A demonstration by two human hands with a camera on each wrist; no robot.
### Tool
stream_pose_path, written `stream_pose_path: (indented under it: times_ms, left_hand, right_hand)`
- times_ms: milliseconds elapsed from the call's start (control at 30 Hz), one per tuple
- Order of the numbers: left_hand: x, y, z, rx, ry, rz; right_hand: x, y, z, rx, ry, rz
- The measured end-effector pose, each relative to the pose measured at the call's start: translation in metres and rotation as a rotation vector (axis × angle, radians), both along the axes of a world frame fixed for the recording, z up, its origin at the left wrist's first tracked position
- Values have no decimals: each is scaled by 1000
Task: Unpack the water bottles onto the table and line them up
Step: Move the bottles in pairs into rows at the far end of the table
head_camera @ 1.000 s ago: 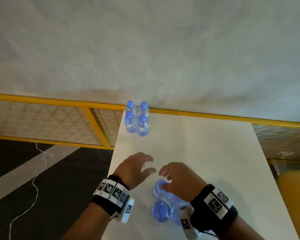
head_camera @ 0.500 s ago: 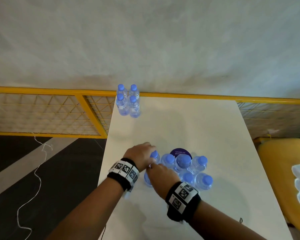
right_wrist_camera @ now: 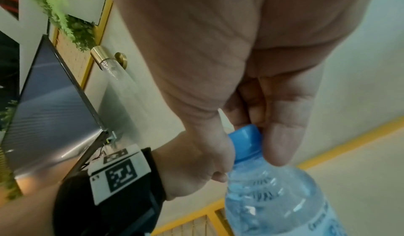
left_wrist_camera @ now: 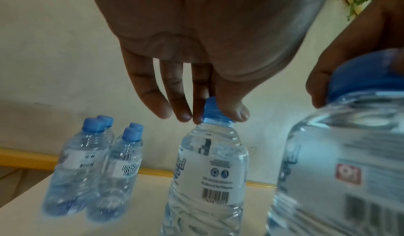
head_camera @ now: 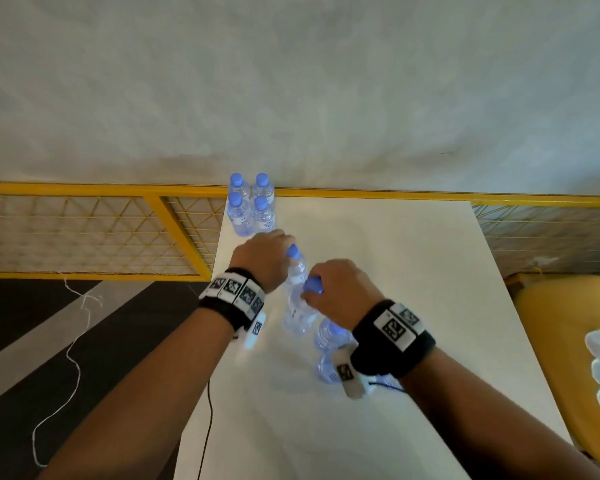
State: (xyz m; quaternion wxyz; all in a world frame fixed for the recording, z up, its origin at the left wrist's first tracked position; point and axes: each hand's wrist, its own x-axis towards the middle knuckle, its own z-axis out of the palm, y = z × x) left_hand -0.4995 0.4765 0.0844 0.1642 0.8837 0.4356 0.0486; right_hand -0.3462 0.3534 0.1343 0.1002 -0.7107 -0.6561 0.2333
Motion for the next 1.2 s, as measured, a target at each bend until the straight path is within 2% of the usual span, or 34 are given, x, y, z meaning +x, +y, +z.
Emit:
stream_pose_path:
  times_ms: [167, 300, 400, 500, 733, 966, 1200]
  left_hand:
    - [38, 82, 7, 114, 104, -4]
    - [63, 136, 9, 192, 122, -18]
    - [74, 169, -4, 120, 101, 13]
    - [78, 194, -25, 75, 158, 35]
    - [75, 227, -66, 86, 223, 63]
    - [82, 254, -86, 88, 244, -50]
    - [78, 242, -79, 39, 146, -6]
  right_hand:
    - [19, 82, 2, -53, -78, -59]
    - [29, 134, -16, -86, -97, -104]
    - [32, 163, -41, -78, -116, -97]
    - [32, 187, -64, -86, -130, -92]
    - [30, 233, -90, -71, -221, 12]
    - [22, 258, -92, -55, -226, 62]
    - [18, 262, -90, -36, -184, -3]
